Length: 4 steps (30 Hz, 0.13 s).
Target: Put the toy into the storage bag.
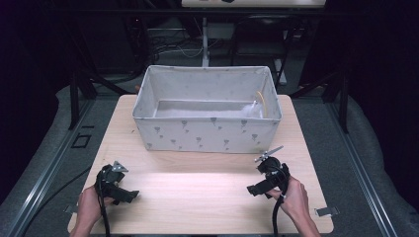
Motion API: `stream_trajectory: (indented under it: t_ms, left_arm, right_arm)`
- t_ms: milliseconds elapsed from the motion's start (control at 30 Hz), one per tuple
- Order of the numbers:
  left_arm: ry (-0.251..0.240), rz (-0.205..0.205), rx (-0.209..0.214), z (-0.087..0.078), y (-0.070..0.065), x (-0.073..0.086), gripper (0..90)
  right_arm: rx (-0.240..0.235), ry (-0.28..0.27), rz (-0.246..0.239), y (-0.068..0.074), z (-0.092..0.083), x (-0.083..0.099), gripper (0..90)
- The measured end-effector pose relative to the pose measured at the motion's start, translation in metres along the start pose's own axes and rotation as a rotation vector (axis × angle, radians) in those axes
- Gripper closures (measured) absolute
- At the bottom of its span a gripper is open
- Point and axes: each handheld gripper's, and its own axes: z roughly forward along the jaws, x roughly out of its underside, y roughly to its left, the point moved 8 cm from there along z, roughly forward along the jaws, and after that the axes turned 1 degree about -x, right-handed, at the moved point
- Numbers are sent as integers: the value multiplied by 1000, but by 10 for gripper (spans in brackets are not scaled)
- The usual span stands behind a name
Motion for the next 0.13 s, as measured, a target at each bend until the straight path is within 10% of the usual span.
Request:
stream_trajectory:
  t_ms: [133]
  left_arm:
    - [-3, -7, 4, 0, 0, 0, 1]
  right_arm:
    - [13, 23, 10, -5, 5, 4, 18]
